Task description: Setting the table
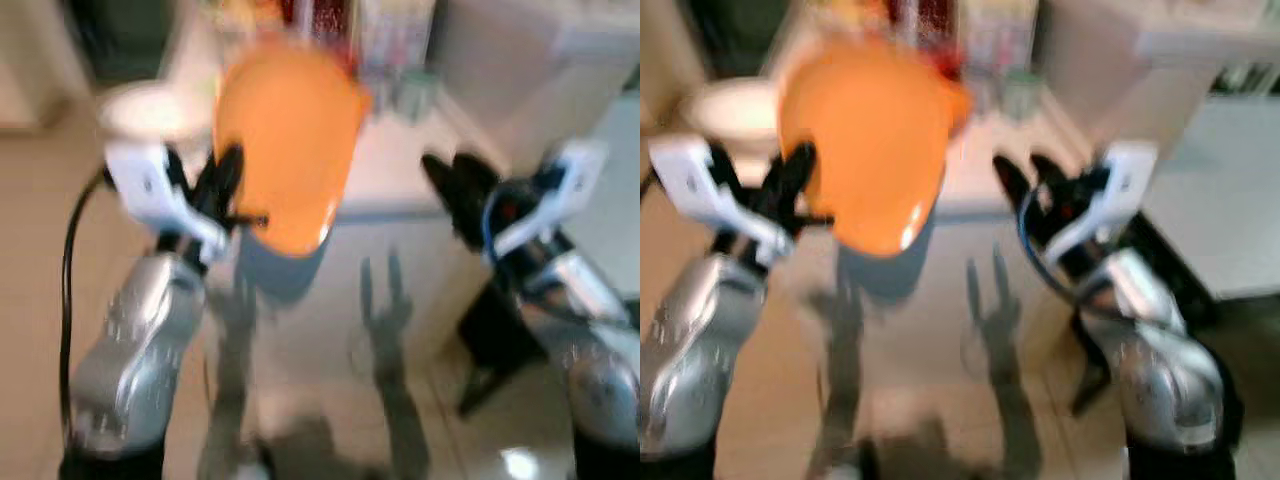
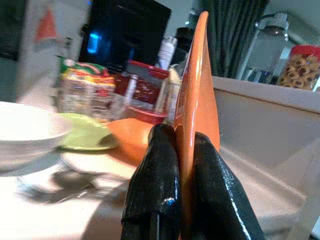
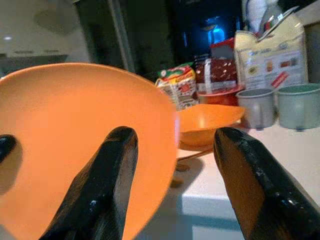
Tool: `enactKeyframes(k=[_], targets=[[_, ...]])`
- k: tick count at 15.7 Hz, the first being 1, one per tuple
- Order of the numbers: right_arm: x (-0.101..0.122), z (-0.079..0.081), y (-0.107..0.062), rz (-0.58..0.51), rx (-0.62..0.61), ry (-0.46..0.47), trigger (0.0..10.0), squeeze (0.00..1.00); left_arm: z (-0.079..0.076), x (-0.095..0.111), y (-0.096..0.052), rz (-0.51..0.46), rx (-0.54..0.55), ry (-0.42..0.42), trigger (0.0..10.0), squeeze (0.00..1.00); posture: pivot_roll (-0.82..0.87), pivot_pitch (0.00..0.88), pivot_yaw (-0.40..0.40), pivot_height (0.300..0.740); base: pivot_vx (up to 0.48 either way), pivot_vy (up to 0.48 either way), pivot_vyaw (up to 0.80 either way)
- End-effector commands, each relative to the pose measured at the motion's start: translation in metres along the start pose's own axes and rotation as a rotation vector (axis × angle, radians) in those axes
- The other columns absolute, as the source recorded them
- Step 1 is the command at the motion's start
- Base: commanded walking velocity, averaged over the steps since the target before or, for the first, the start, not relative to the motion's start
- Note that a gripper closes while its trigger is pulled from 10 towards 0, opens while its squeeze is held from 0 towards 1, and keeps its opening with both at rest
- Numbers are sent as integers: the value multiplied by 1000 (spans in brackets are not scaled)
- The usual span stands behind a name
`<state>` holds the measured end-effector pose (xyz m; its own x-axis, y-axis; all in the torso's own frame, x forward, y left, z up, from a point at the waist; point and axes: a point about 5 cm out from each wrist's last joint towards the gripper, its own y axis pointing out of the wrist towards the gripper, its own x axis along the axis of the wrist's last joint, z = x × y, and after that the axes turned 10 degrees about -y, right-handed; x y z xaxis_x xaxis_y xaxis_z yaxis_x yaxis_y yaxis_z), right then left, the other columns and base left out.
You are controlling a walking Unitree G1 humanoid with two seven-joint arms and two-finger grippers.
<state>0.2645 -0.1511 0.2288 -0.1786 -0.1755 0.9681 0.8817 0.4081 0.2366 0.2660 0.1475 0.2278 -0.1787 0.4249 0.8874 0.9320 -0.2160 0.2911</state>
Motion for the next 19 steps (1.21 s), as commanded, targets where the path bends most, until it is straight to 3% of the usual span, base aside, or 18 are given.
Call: enactKeyframes(k=[1,8,19], targets=[[2,-5,-1,-4,-40,-33,10000,0,-9,7,7,-40,-52,39,10000,0,-25,0,-43,740,0,0,0],[-11,-21,-3,35,-179,-142,10000,0,-7,-2,12,-30,-20,97,10000,0,-33,0,-56,740,0,-178,0],[-19,-27,-4,68,-229,-221,10000,0,-6,-16,9,1,-16,126,10000,0,-48,0,-52,740,0,-324,0]])
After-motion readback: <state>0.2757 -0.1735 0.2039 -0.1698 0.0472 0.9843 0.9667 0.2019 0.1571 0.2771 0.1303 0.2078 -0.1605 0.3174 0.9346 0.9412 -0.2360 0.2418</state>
